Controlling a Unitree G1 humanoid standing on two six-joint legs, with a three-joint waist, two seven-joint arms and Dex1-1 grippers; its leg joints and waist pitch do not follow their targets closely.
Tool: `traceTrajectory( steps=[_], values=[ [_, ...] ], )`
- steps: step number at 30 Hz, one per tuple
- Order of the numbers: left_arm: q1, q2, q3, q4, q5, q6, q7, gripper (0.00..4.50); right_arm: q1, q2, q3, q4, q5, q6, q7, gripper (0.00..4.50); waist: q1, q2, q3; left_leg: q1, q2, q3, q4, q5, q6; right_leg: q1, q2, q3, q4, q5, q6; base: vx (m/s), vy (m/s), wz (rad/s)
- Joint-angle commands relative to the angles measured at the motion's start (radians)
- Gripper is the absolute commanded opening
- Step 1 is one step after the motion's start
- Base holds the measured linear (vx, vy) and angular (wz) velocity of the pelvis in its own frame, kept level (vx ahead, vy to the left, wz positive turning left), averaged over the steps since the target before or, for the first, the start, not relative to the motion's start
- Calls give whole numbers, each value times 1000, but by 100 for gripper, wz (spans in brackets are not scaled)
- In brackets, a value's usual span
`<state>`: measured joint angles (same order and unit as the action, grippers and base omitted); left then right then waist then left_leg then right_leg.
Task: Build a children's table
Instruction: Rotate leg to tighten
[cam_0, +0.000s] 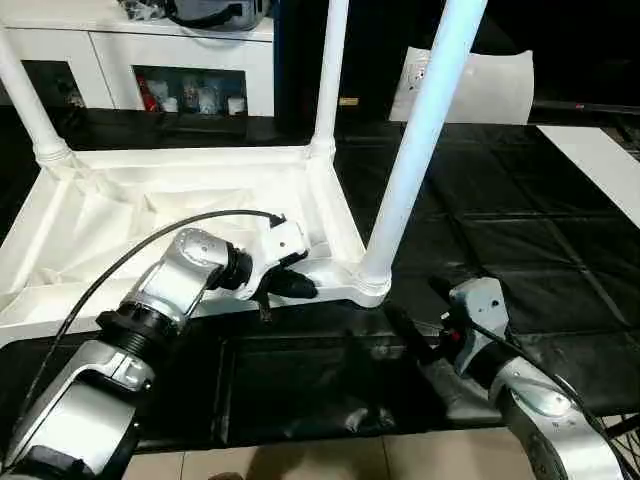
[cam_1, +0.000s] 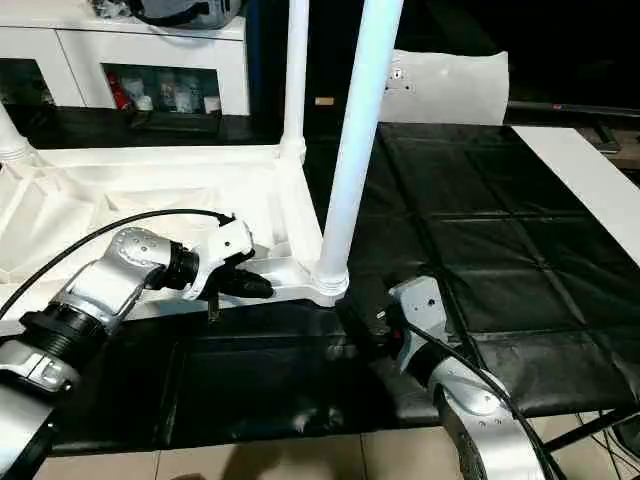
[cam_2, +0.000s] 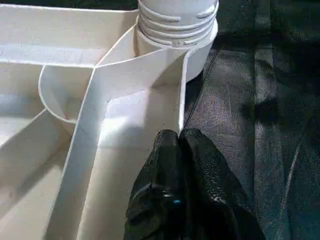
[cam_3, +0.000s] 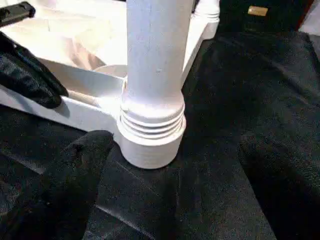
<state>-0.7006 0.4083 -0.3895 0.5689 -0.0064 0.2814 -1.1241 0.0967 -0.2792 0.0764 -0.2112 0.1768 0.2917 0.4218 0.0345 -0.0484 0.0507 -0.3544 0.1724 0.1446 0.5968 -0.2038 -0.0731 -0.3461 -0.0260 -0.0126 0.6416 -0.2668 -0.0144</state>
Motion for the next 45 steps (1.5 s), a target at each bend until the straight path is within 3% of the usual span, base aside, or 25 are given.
traceTrajectory(
  steps=[1,5,10,17,18,22,25,32,38,40,41,45],
  values=[
    [-6,-11,4,25,0,20,13,58,-5,-10,-6,8,-11,-11,2,450,2,9,-44,4,57,-11,-73,-115,39,31,-107,49,-84,35,-233,0,0,0],
    [-10,-9,-1,30,19,20,14,102,-6,-12,-6,8,-11,-12,3,450,2,8,-43,4,57,-11,-74,-117,38,31,-107,50,-86,23,-226,0,0,0],
    [-11,-11,-2,38,24,46,11,102,-8,-13,-4,3,-12,-11,3,450,2,9,-45,3,58,-11,-73,-94,46,32,-108,50,-82,72,-231,0,0,0],
    [-12,-34,29,61,1,-7,23,102,-11,-17,1,-5,-5,0,13,450,2,10,-42,4,59,-12,-75,-121,42,30,-108,50,-87,30,-232,0,0,0],
    [-12,-36,31,63,-1,-8,22,74,-12,-18,2,-5,-5,1,14,450,2,10,-43,3,59,-12,-75,-118,42,31,-109,50,-87,36,-234,0,0,0],
    [-12,-46,42,66,-11,-25,22,60,-15,-25,8,-3,11,10,40,450,2,10,-43,2,60,-12,-74,-109,50,32,-110,50,-86,59,-235,0,0,0],
    [-13,-49,37,80,0,-33,25,22,-15,-32,13,-2,10,9,50,450,2,9,-42,2,60,-12,-75,-111,51,32,-109,50,-87,51,-234,0,0,0],
    [-6,-45,27,98,19,-56,13,12,-11,-37,18,6,8,-3,65,450,1,7,-43,1,60,-12,-75,-104,53,32,-110,50,-86,54,-230,0,0,0],
    [15,-28,22,67,4,-100,-48,12,-18,-47,18,24,11,-18,86,450,0,7,-48,0,60,-12,-73,-66,71,36,-111,48,-79,138,-243,0,0,0],
    [46,-3,16,23,-11,-148,-107,12,-40,-62,0,56,37,-33,125,450,-3,7,-51,-4,61,-13,-72,-45,82,43,-113,48,-73,197,-250,0,0,0],
    [77,16,26,-27,-49,-165,-169,12,-63,-91,-14,59,86,-17,198,450,-2,8,-51,-3,61,-12,-72,-40,85,41,-111,48,-73,208,-251,0,0,0],
    [101,39,24,-54,-64,-187,-222,12,-99,-158,-1,68,132,-6,343,450,-1,9,-49,-1,61,-6,-68,-38,113,40,-108,47,-72,227,-263,0,0,0]
  ],
)
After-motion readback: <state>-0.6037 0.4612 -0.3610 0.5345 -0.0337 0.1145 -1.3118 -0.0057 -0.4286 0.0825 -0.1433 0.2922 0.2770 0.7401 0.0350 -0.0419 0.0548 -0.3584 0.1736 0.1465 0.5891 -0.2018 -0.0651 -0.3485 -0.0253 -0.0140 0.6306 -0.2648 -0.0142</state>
